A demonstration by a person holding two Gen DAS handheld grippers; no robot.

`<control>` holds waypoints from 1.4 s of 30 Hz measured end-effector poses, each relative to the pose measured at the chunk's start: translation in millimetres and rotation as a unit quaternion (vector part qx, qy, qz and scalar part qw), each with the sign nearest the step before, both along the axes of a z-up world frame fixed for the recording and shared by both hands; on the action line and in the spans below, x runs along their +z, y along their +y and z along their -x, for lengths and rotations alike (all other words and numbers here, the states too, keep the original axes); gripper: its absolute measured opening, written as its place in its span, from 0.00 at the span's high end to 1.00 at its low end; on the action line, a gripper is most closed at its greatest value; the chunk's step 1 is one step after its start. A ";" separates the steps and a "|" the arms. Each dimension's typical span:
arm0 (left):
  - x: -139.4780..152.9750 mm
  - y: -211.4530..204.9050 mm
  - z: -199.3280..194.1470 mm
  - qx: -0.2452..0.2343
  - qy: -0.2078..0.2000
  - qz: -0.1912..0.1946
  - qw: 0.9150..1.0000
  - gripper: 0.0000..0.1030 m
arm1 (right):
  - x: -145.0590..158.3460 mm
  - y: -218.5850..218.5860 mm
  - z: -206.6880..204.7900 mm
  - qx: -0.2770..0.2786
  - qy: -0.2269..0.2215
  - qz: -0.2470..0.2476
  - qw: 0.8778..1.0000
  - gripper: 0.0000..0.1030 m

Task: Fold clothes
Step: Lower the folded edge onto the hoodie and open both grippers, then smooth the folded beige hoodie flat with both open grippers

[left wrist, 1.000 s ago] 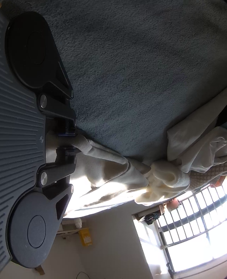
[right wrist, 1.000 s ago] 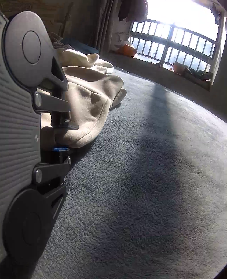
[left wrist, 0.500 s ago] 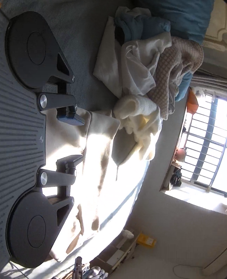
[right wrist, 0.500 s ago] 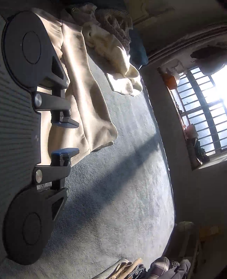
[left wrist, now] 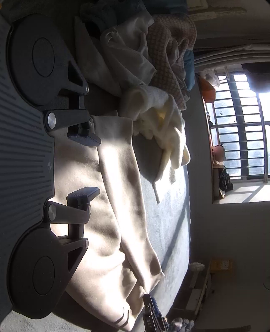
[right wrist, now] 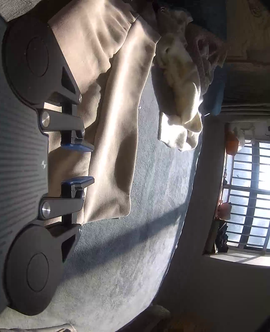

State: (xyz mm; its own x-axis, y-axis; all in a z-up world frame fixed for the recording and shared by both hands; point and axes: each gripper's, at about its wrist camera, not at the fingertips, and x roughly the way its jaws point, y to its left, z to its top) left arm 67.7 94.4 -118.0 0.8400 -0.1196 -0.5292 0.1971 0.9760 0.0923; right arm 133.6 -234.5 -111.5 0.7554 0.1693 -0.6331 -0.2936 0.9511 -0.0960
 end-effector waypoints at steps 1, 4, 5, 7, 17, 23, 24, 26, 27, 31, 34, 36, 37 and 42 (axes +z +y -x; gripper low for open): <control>-3.0 -2.8 -9.6 0.003 0.011 -0.005 1.000 0.53 | -6.4 1.3 -8.7 -0.005 0.009 0.002 1.000 0.74; -29.5 -3.1 -39.7 0.037 0.066 -0.019 0.997 0.52 | -31.7 4.5 -31.8 -0.009 0.038 0.023 0.999 0.74; -36.4 -3.0 -47.9 0.046 0.081 -0.022 0.995 0.52 | -36.3 4.7 -33.7 -0.003 0.037 0.026 0.999 0.73; -29.9 -0.9 -46.5 0.046 0.075 -0.013 0.996 0.53 | -34.4 7.4 -36.8 -0.002 0.044 0.034 0.998 0.73; -31.9 -18.3 -106.6 0.043 0.089 -0.019 0.995 0.52 | -26.7 13.5 -90.0 -0.043 0.047 -0.003 0.998 0.73; -40.3 -9.2 -114.8 0.051 0.091 0.001 0.995 0.51 | -48.4 1.6 -99.1 -0.061 0.054 -0.034 0.996 0.73; -40.8 -9.2 -114.5 0.050 0.090 0.001 0.995 0.51 | -48.5 -0.3 -99.8 -0.062 0.057 -0.039 0.996 0.73; -40.5 -9.3 -114.7 0.051 0.090 0.001 0.995 0.51 | -46.8 -0.4 -100.6 -0.065 0.059 -0.041 0.995 0.73; -39.9 -9.6 -115.1 0.052 0.091 0.000 0.995 0.51 | -45.3 0.5 -100.6 -0.066 0.060 -0.039 0.995 0.73; -28.7 -10.6 -108.5 0.059 0.085 0.002 0.995 0.51 | -34.8 4.5 -96.7 -0.076 0.051 -0.036 0.995 0.73; -11.1 -13.5 -94.5 0.056 0.065 0.001 0.996 0.51 | -13.3 10.3 -79.0 -0.067 0.019 -0.045 0.997 0.73; 2.9 -20.2 -81.6 0.043 0.044 -0.010 0.998 0.51 | 0.4 16.7 -65.5 -0.049 0.012 -0.057 0.997 0.73; 9.8 -24.0 -75.1 0.035 0.035 -0.014 0.999 0.51 | 6.9 20.4 -58.4 -0.039 0.011 -0.063 0.997 0.73; 24.3 -43.6 -46.3 0.003 0.046 -0.002 0.999 0.46 | 28.9 40.9 -22.9 0.005 0.022 -0.095 0.995 0.73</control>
